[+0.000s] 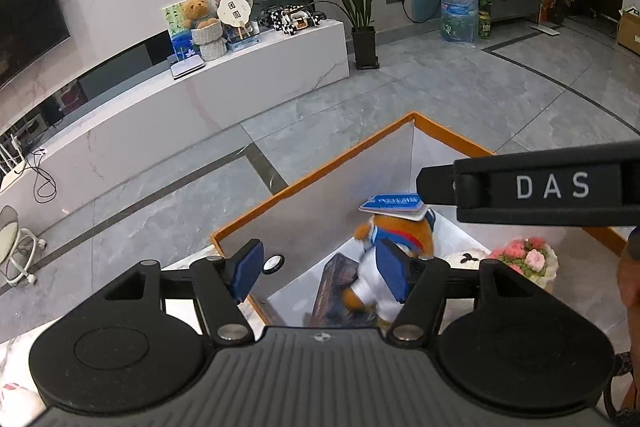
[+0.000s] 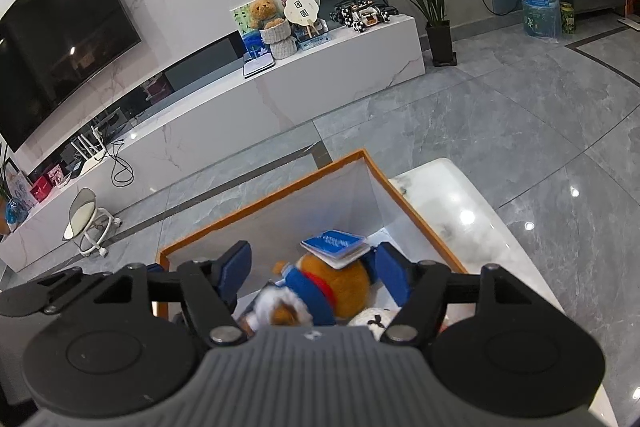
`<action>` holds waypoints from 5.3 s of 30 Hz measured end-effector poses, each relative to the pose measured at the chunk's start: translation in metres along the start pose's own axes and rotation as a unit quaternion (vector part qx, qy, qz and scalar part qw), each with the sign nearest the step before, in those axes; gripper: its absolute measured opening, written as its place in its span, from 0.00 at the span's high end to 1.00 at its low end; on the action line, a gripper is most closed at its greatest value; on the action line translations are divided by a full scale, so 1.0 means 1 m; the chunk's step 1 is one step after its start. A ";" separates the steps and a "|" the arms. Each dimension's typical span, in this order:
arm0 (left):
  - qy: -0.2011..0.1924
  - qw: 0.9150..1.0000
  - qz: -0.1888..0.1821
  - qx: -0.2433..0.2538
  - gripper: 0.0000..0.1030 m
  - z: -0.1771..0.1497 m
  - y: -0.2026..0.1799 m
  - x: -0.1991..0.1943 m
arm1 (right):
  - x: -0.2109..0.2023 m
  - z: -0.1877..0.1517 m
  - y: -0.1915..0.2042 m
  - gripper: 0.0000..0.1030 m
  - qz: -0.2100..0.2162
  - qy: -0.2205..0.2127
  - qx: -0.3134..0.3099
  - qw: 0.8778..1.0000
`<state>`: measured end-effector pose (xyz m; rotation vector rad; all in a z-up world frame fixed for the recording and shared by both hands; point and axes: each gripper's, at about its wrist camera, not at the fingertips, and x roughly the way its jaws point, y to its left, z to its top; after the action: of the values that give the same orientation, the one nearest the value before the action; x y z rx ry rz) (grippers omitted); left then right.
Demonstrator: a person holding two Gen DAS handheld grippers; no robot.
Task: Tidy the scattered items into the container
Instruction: 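Lower and release the card with the left tool while the right tool releases the raccoon into the box, then withdraw both tools from the orange box back over the table, then close the left tool on the pink pouch while the right tool grasps the pink pompom ball, then lift the pink pouch with the left tool while the right tool lifts the pompom ball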
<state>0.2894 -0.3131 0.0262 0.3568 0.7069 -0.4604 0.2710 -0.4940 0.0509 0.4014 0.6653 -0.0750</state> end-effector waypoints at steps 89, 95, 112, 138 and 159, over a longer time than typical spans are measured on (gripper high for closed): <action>-0.043 0.951 0.165 -0.257 0.21 -0.223 0.348 -0.223 | -0.078 -0.166 0.348 0.23 0.242 -0.023 -0.366 0.898; -0.001 0.954 0.140 -0.265 0.21 -0.263 0.361 -0.208 | -0.051 -0.215 0.375 0.23 0.260 0.012 -0.406 0.876; 0.099 0.981 0.078 -0.148 0.15 -0.286 0.334 -0.156 | 0.018 -0.288 0.384 0.22 0.245 0.096 -0.460 0.848; 0.125 0.986 0.060 -0.090 0.00 -0.296 0.326 -0.129 | 0.037 -0.307 0.381 0.46 0.229 0.136 -0.454 0.850; 0.072 0.974 0.100 -0.188 0.16 -0.274 0.351 -0.164 | 0.020 -0.281 0.377 0.47 0.235 0.121 -0.435 0.861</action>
<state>0.2139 0.1551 0.0002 0.1013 0.8710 -0.1039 0.1953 -0.0377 -0.0341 -0.3233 0.7601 0.7386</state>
